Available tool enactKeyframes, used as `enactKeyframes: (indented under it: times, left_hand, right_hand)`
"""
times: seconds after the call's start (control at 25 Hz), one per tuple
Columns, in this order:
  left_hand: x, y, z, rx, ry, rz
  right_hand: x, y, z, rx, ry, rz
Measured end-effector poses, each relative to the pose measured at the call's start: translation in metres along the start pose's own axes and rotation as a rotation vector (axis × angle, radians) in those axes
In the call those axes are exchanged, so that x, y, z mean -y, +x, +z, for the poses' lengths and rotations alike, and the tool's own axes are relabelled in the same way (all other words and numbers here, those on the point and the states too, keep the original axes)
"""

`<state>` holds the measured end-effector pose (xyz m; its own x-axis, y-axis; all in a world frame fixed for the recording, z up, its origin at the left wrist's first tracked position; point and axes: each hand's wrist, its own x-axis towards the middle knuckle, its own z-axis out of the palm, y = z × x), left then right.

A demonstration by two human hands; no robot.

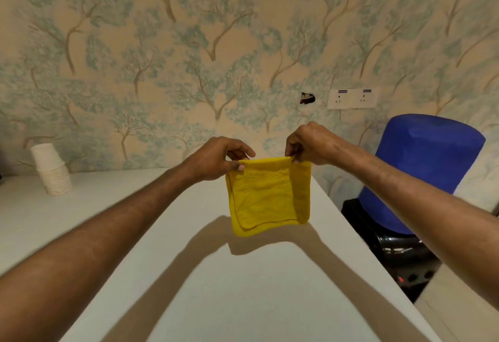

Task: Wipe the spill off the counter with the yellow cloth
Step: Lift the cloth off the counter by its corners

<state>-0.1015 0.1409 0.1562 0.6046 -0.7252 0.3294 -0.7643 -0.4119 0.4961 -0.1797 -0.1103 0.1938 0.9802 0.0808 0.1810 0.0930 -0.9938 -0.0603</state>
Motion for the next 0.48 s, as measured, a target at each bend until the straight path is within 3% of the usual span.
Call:
enactKeyframes:
  times: [0.24,0.48]
  left_hand:
    - [0.028,0.085,0.032,0.022,-0.105,-0.030]
    - [0.104,0.170,0.056,0.057,-0.227,-0.122]
  right_hand:
    - [-0.089,0.061,0.019,0.084,0.068,-0.035]
    - [-0.155,0.152,0.058,0.220,0.166,-0.060]
